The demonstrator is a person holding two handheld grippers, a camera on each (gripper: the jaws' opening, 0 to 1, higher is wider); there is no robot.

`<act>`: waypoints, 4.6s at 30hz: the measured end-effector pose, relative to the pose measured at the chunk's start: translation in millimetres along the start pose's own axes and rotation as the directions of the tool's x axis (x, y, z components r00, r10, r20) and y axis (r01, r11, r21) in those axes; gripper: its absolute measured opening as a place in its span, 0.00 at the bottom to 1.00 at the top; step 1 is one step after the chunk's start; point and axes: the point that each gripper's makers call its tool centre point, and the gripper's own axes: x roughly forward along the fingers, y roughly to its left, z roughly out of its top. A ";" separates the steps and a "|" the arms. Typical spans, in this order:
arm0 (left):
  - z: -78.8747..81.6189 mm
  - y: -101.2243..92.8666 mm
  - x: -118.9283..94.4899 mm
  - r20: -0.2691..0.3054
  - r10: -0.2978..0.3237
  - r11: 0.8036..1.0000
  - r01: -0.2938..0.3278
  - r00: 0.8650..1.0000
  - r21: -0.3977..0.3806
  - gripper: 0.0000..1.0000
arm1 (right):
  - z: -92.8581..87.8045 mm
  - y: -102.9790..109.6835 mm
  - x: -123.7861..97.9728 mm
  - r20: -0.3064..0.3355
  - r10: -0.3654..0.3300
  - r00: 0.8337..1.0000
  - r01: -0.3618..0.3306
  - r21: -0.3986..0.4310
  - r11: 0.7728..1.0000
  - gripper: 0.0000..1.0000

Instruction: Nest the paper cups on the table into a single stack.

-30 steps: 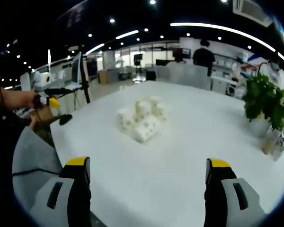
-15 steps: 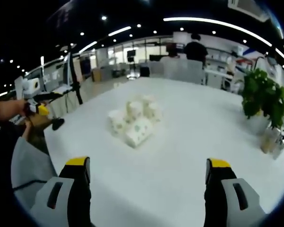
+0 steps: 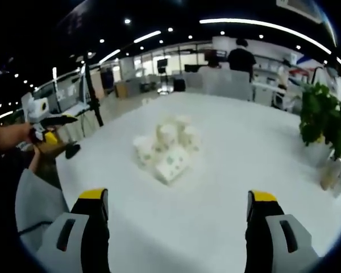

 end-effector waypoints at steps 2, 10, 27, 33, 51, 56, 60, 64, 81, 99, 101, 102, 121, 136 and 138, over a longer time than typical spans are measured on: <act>-1.6 0.0 1.6 0.000 -0.001 1.000 0.001 1.000 0.002 1.00 | 2.4 1.2 2.6 0.001 0.007 1.000 -0.007 -0.005 1.000 1.00; -11.2 4.5 6.5 -0.021 0.007 1.000 -0.007 1.000 -0.001 1.00 | 12.0 -0.3 15.8 -0.012 0.011 1.000 -0.011 -0.012 1.000 0.99; -15.7 8.5 2.6 -0.026 0.016 1.000 -0.016 1.000 -0.014 1.00 | 36.6 -2.2 54.0 -0.035 0.008 0.999 -0.009 -0.012 1.000 1.00; -15.5 6.0 3.1 -0.028 0.018 1.000 -0.018 0.999 -0.008 1.00 | 41.2 4.0 67.7 -0.042 0.043 0.998 -0.044 -0.008 0.999 0.96; -31.7 5.0 -2.6 -0.058 0.019 1.000 -0.020 0.998 -0.021 1.00 | 58.0 -3.8 101.1 -0.073 0.054 0.996 -0.055 -0.013 0.998 0.95; -29.2 4.7 -2.4 -0.043 0.016 0.999 -0.017 0.999 -0.029 1.00 | 61.6 -5.6 107.2 -0.061 0.055 0.997 -0.055 0.000 0.998 0.95; -30.8 5.9 -2.5 -0.052 0.015 0.999 -0.017 0.999 -0.031 1.00 | 64.6 -5.4 111.9 -0.064 0.053 0.996 -0.053 0.004 0.999 0.94; -31.7 6.5 0.1 -0.055 0.017 0.999 -0.019 0.998 -0.040 1.00 | 63.7 -3.6 119.8 -0.069 0.056 0.996 -0.056 -0.001 0.998 0.91; -35.9 5.0 1.7 -0.063 0.028 0.995 -0.033 0.998 -0.091 1.00 | 33.1 1.6 153.0 -0.149 0.072 0.986 -0.062 0.074 0.995 0.77; -57.4 0.5 7.9 -0.116 0.029 0.994 -0.041 0.993 -0.103 1.00 | 10.5 0.7 183.6 -0.244 0.080 0.966 -0.046 0.139 0.989 0.57; -59.7 -1.2 8.8 -0.125 0.024 0.995 -0.037 0.992 -0.097 1.00 | 6.3 0.5 185.6 -0.267 0.069 0.961 -0.034 0.135 0.990 0.55; -60.1 -1.9 8.7 -0.127 0.023 0.995 -0.035 0.992 -0.097 1.00 | 3.6 0.2 186.0 -0.279 0.065 0.958 -0.028 0.135 0.991 0.54; -69.0 -4.7 0.9 -0.143 0.031 0.992 -0.048 0.989 -0.118 1.00 | -5.2 -3.6 199.5 -0.344 0.034 0.938 0.010 0.125 0.992 0.47; -42.4 0.3 15.7 -0.107 0.009 0.998 -0.016 0.994 -0.068 1.00 | -3.6 -7.4 206.5 -0.343 0.035 0.939 0.012 0.136 0.991 0.47; -41.0 1.8 15.8 -0.103 0.011 0.998 -0.017 0.995 -0.065 1.00 | -4.2 -5.8 207.2 -0.345 0.042 0.938 0.012 0.153 0.988 0.44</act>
